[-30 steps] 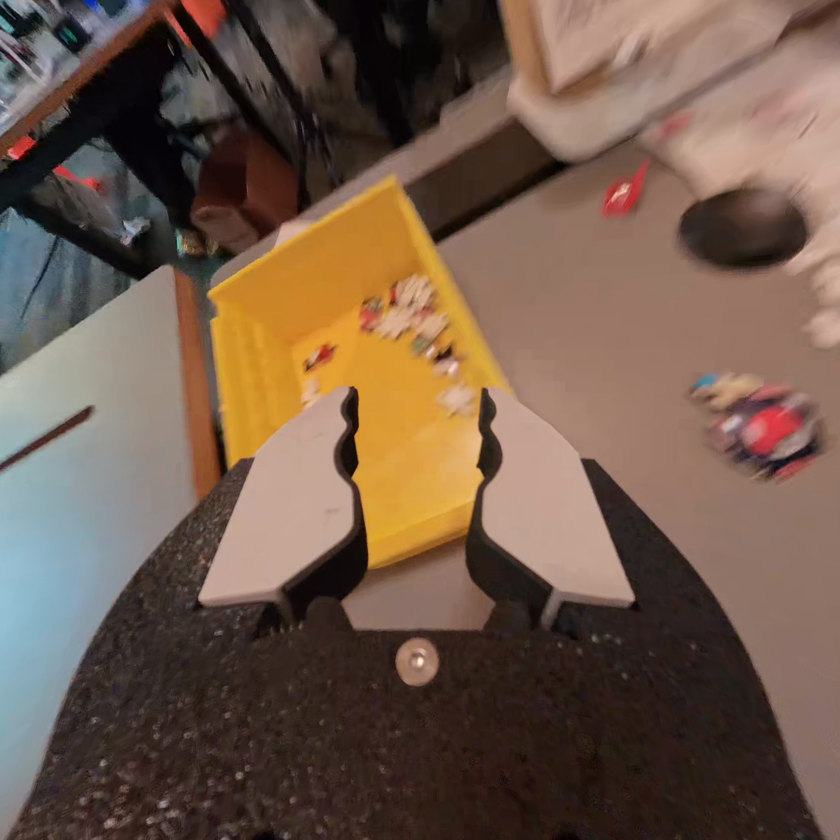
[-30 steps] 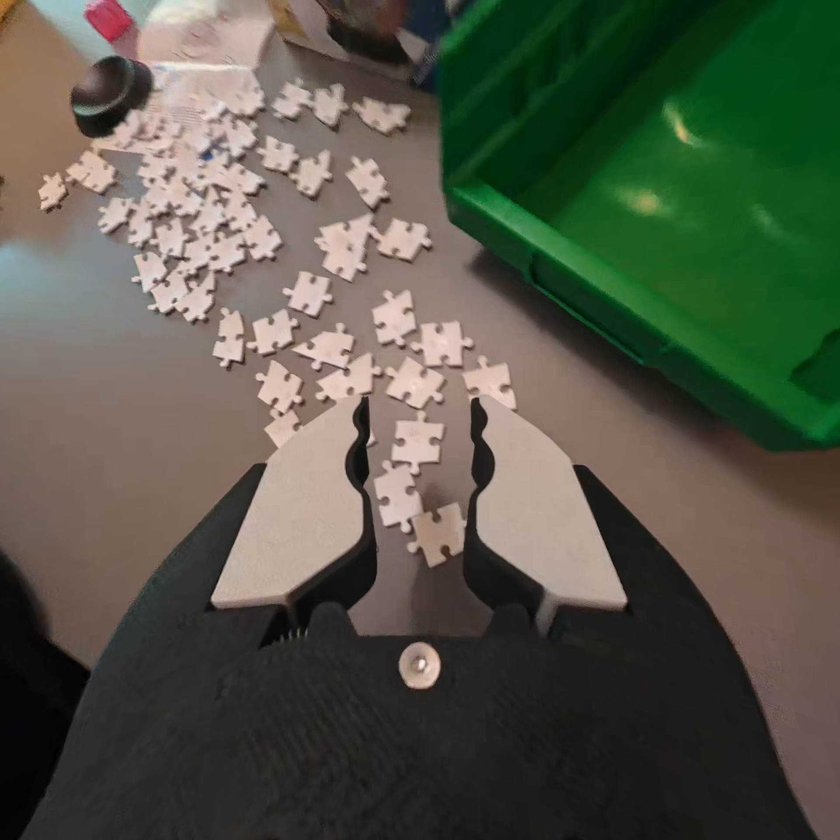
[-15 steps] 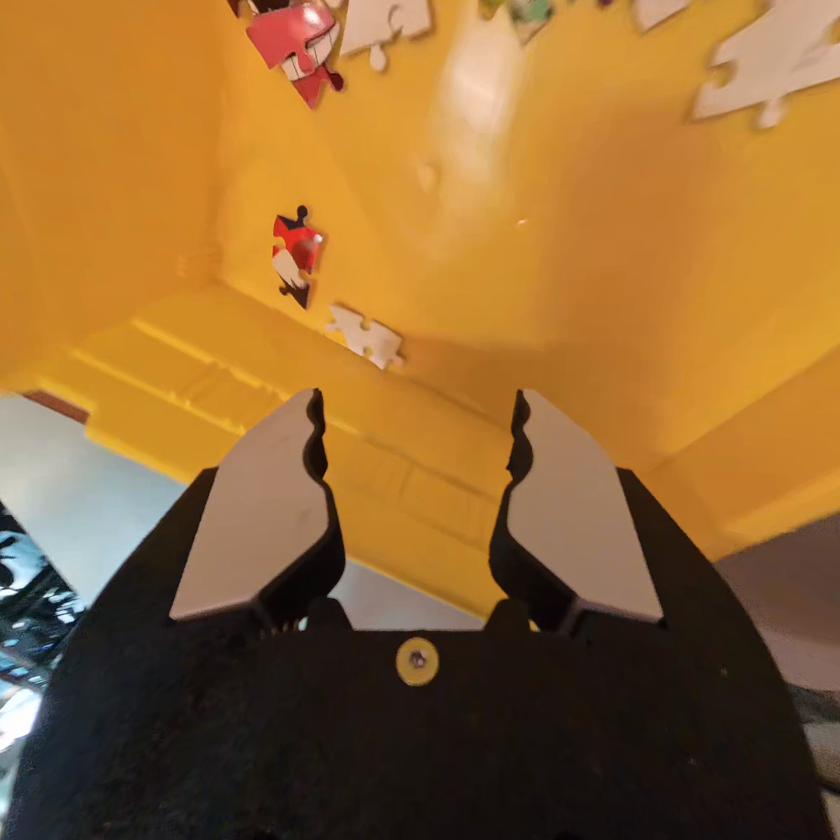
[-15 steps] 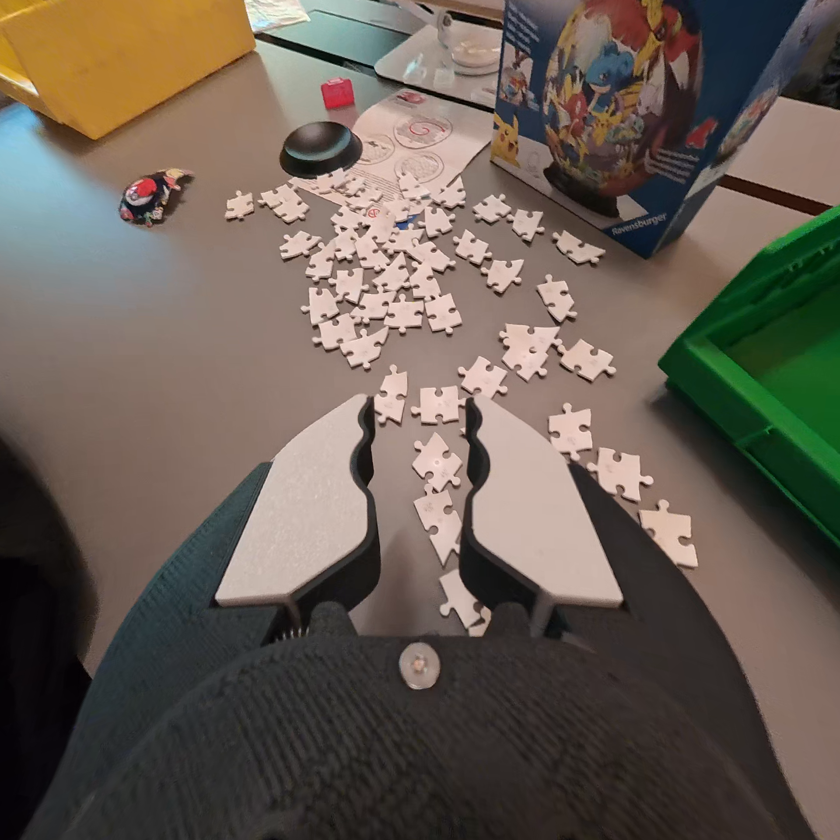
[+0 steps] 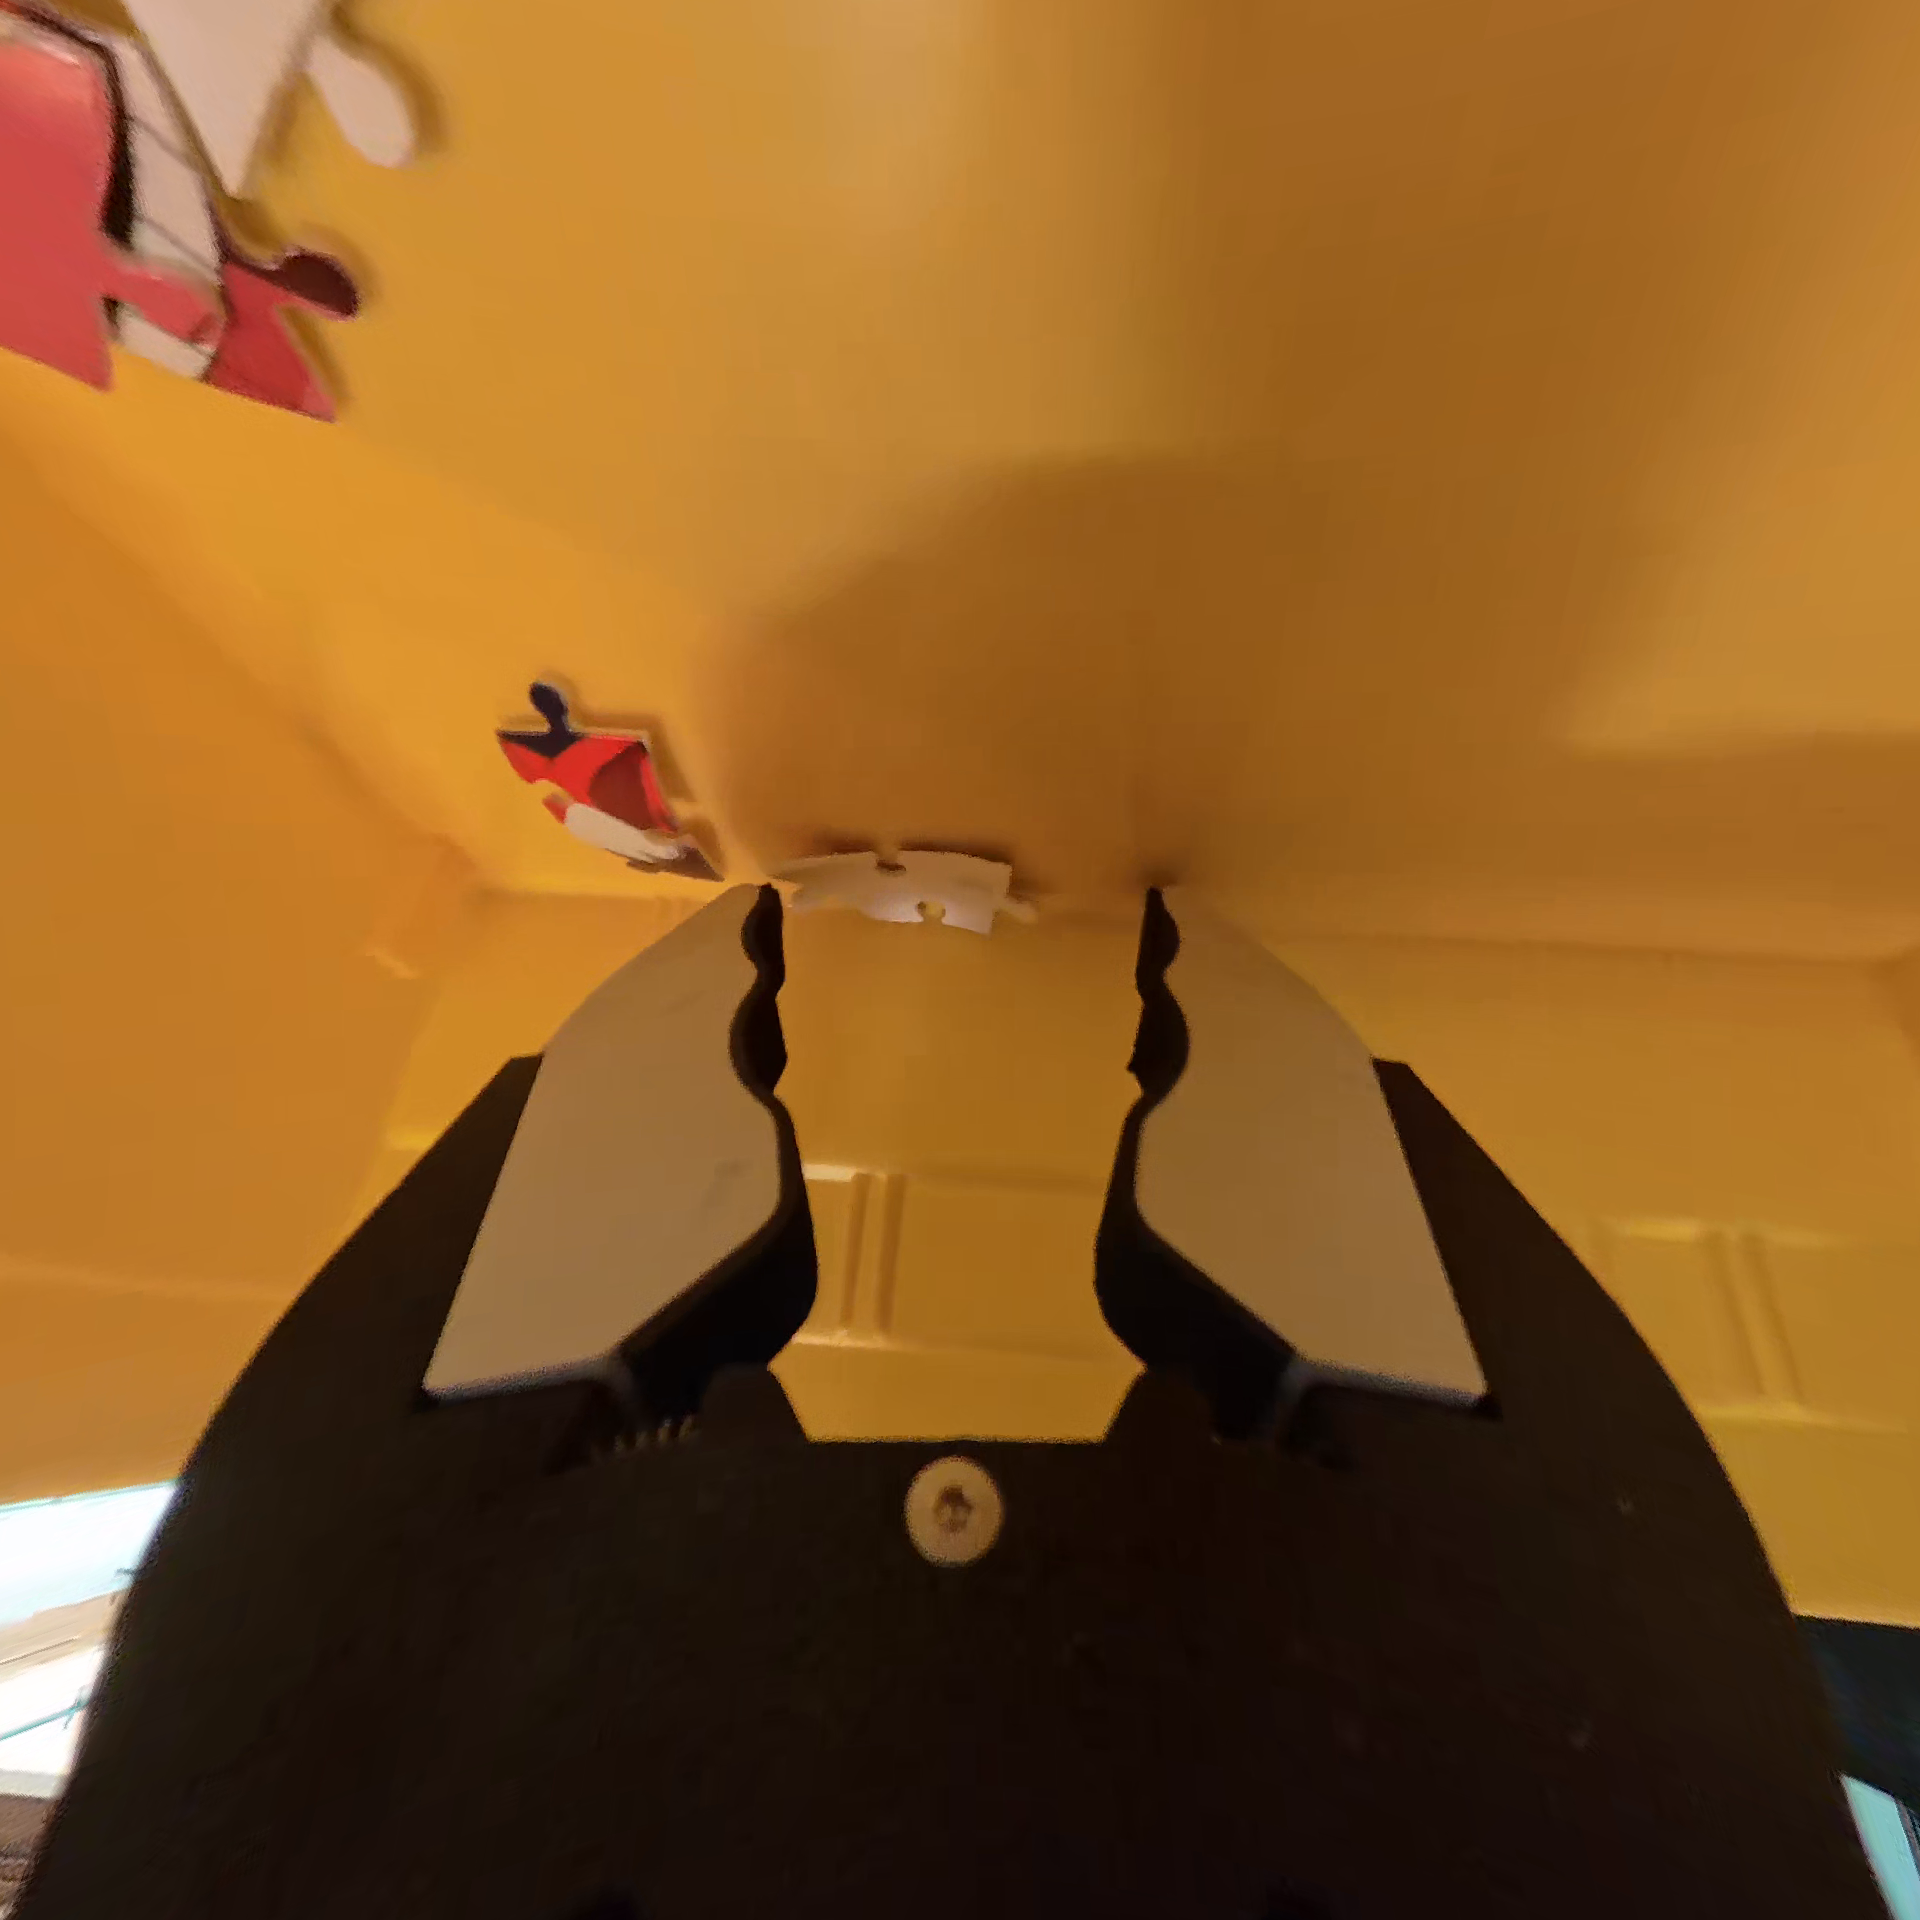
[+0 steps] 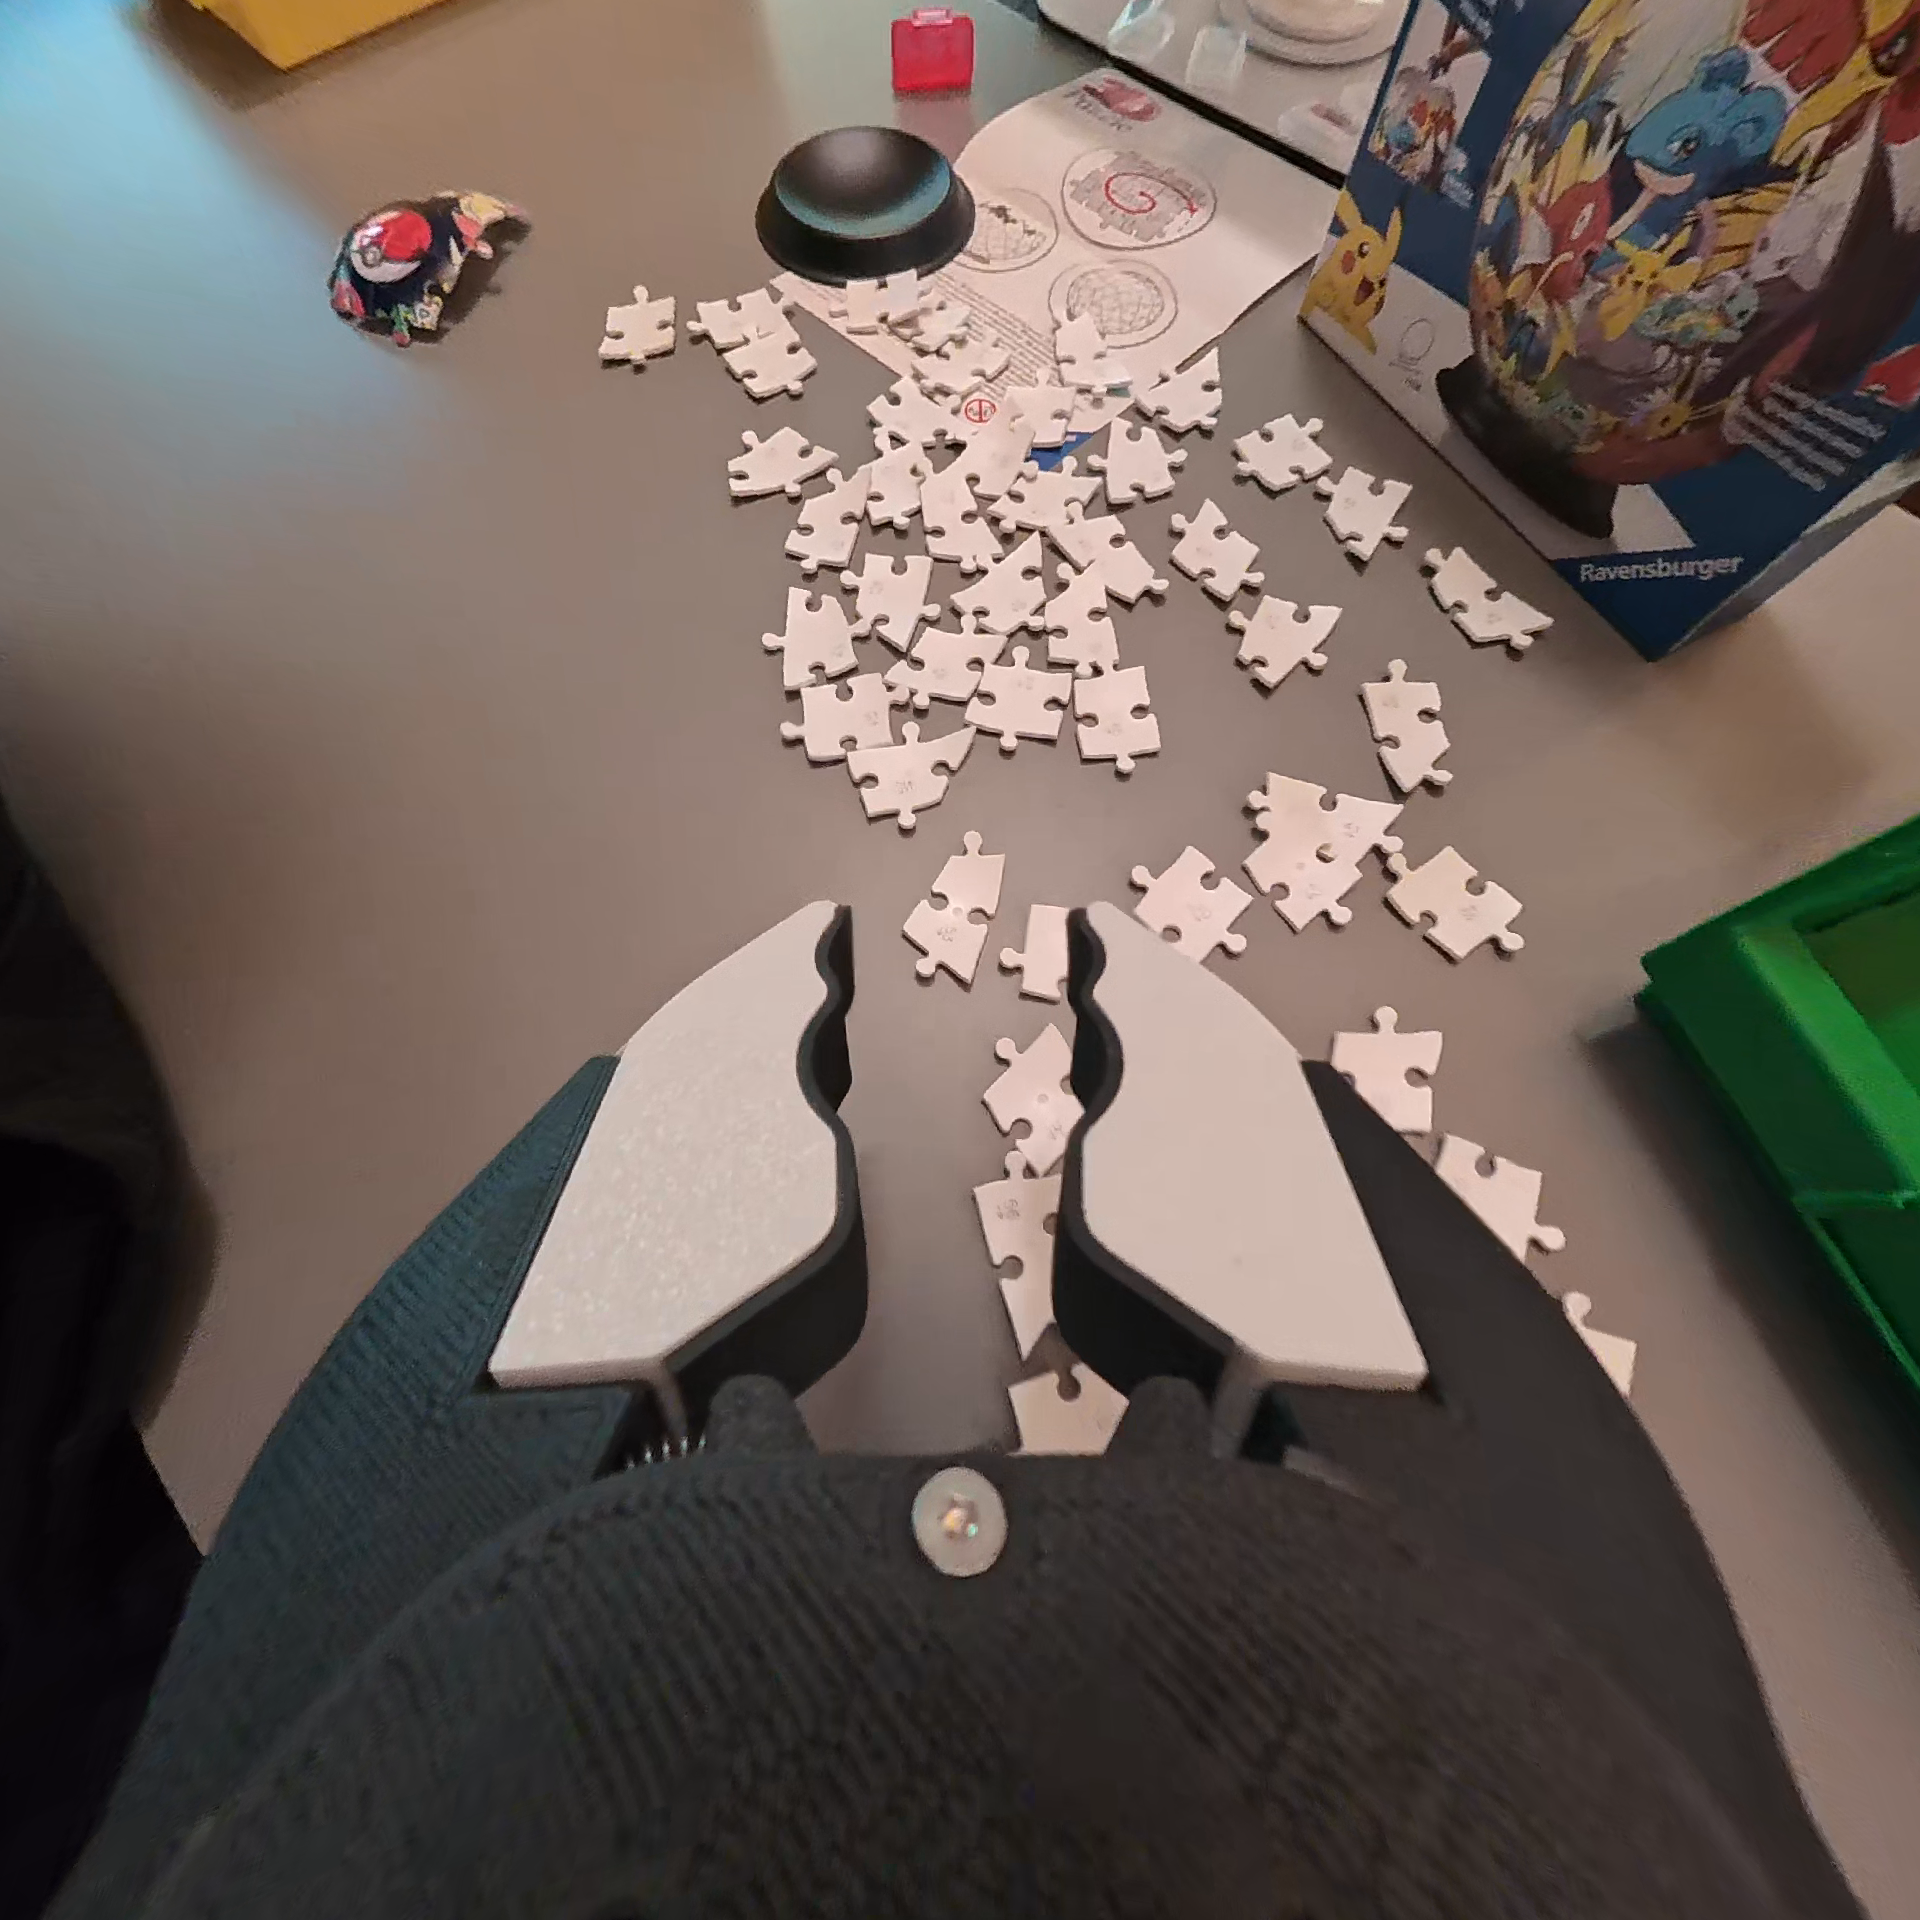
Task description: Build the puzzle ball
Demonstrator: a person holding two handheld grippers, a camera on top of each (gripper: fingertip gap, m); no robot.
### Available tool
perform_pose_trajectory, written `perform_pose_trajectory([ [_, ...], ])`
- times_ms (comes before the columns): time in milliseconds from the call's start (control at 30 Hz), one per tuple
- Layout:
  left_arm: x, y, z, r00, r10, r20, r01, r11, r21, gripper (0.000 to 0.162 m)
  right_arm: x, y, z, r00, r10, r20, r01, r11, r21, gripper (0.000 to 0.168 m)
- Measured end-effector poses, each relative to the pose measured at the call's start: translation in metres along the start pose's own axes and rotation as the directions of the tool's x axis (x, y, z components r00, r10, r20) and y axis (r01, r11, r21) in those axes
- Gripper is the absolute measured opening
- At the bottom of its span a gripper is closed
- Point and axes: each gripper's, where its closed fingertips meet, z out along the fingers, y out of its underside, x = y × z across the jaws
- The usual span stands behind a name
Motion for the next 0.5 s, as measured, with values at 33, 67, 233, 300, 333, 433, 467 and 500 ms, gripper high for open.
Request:
perform_pose_trajectory([
  [33,0.002,0.0,0.001,1.0,0.01,-0.013,-0.01,1.0,-0.006,0.064,-0.001,0.0,0.002,1.0,-0.005,0.003,0.005,1.0,-0.001,0.04],
  [67,0.003,0.0,0.001,0.999,0.021,-0.025,-0.021,1.0,-0.009,0.062,-0.001,-0.001,0.003,1.0,-0.009,0.007,0.009,1.0,-0.002,0.04],
  [233,0.004,0.002,-0.001,0.999,-0.005,-0.053,0.004,1.0,-0.022,0.056,-0.003,0.002,0.006,1.0,-0.024,0.01,0.025,0.999,-0.023,0.04],
  [300,-0.001,-0.001,-0.006,0.998,-0.044,-0.046,0.045,0.999,0.001,0.052,-0.003,0.003,0.004,1.0,-0.029,0.006,0.029,0.999,-0.034,0.04],
  [333,-0.003,-0.001,-0.007,0.997,-0.064,-0.048,0.064,0.998,0.006,0.054,-0.003,0.003,0.003,0.999,-0.032,0.004,0.032,0.999,-0.034,0.04],
  [433,-0.001,0.004,-0.003,0.994,-0.077,-0.081,0.072,0.996,-0.059,0.06,-0.003,0.002,0.001,1.0,-0.029,0.001,0.029,0.999,-0.023,0.04],
  [467,0.0,0.004,0.0,0.993,-0.077,-0.085,0.071,0.995,-0.069,0.06,-0.003,0.002,0.001,1.0,-0.026,0.001,0.026,0.999,-0.023,0.04],
  [500,0.001,0.004,0.003,0.992,-0.086,-0.093,0.078,0.994,-0.079,0.061,-0.004,0.003,0.001,1.0,-0.026,0.005,0.026,0.999,-0.024,0.04],
])
